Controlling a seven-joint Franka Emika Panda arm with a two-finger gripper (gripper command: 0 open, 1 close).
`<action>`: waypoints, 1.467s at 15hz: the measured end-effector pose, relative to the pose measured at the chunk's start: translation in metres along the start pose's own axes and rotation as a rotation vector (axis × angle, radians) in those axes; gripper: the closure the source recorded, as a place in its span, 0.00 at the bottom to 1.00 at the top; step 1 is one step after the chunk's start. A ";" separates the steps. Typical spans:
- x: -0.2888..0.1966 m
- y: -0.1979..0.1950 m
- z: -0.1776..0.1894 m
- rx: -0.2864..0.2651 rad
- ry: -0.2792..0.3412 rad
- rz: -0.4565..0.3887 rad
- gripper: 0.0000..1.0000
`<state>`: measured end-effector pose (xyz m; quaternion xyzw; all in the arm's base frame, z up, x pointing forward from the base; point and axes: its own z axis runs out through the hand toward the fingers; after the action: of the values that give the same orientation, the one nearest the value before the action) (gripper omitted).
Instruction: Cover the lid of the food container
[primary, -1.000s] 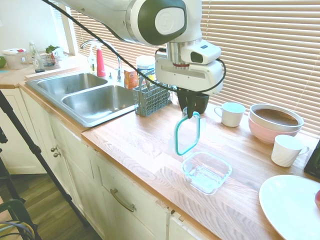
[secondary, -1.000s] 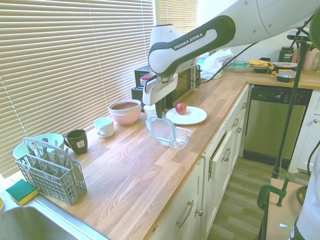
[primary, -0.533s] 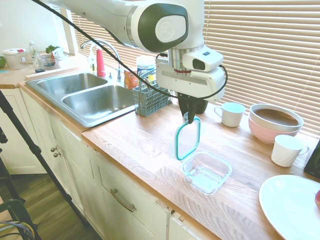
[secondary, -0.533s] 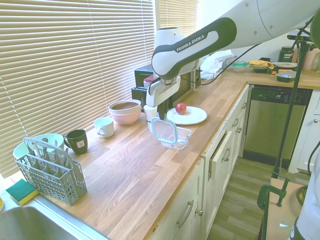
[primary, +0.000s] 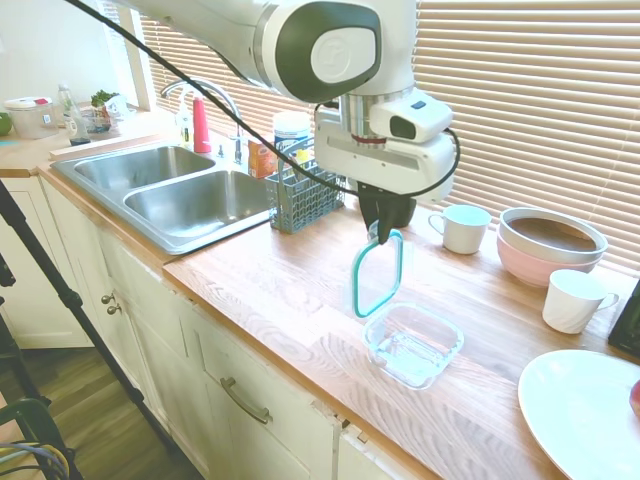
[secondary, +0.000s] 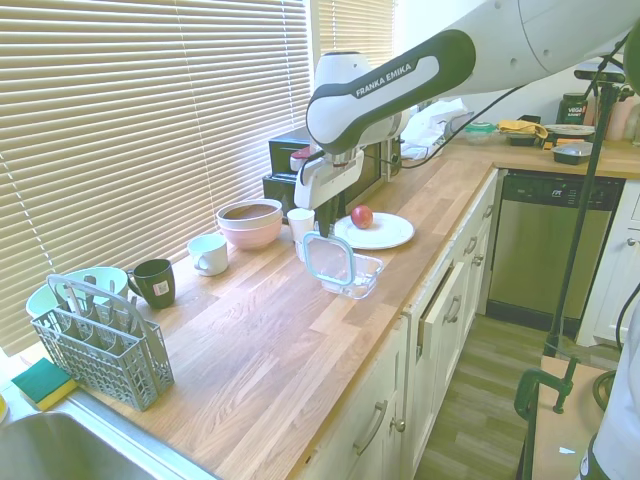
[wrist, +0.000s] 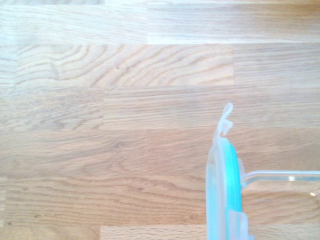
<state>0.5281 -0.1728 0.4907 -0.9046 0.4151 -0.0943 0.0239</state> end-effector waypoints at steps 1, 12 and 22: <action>0.000 0.003 -0.002 0.004 0.000 0.002 1.00; 0.019 0.051 -0.003 0.064 -0.026 0.037 1.00; 0.066 0.091 0.013 0.109 -0.065 0.054 1.00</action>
<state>0.5046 -0.2829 0.4766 -0.8930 0.4325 -0.0867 0.0892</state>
